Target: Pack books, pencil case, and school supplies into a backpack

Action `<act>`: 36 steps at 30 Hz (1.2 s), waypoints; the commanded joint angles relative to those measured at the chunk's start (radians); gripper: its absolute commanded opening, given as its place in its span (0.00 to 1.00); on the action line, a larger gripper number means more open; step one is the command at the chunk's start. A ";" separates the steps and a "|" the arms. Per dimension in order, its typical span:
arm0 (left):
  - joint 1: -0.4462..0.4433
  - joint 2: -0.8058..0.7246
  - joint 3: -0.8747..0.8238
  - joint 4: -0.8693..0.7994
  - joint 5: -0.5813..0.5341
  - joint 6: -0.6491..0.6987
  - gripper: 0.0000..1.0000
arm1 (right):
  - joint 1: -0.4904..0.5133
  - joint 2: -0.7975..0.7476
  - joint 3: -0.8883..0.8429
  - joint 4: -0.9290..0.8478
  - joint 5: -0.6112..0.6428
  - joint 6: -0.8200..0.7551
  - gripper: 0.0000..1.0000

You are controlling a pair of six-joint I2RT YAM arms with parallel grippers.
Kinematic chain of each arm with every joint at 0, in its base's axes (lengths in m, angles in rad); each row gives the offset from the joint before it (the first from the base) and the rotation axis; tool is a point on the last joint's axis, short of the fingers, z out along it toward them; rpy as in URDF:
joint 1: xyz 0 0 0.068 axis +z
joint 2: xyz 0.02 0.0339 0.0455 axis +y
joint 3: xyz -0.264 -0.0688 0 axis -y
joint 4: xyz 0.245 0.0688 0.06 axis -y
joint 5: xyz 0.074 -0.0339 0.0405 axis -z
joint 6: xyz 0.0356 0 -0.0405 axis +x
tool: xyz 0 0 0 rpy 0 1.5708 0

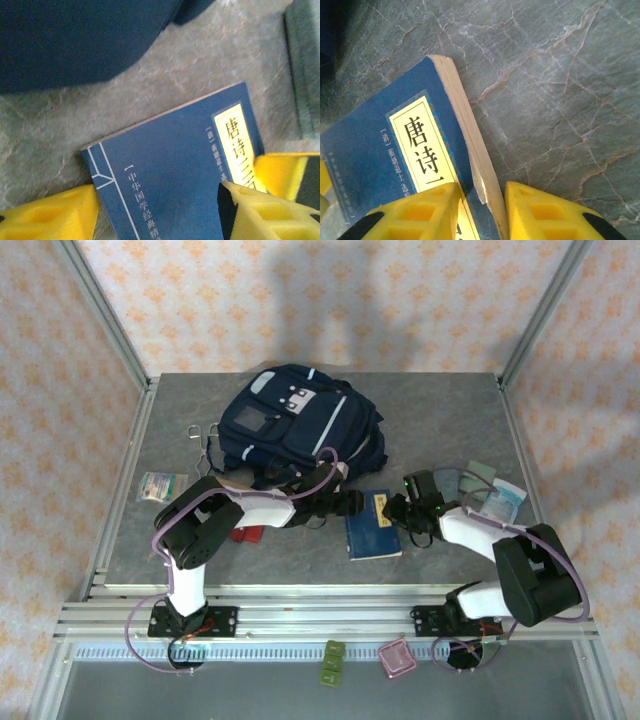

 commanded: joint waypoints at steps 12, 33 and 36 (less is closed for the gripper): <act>-0.008 -0.104 -0.069 -0.069 -0.069 -0.013 0.62 | 0.032 0.060 -0.039 -0.103 -0.017 0.050 0.10; -0.023 -0.068 -0.065 0.077 0.215 0.025 0.52 | 0.033 0.077 -0.048 -0.068 -0.022 0.065 0.05; -0.021 -0.098 -0.083 0.121 0.233 0.031 0.50 | 0.032 0.074 -0.053 -0.064 -0.019 0.069 0.05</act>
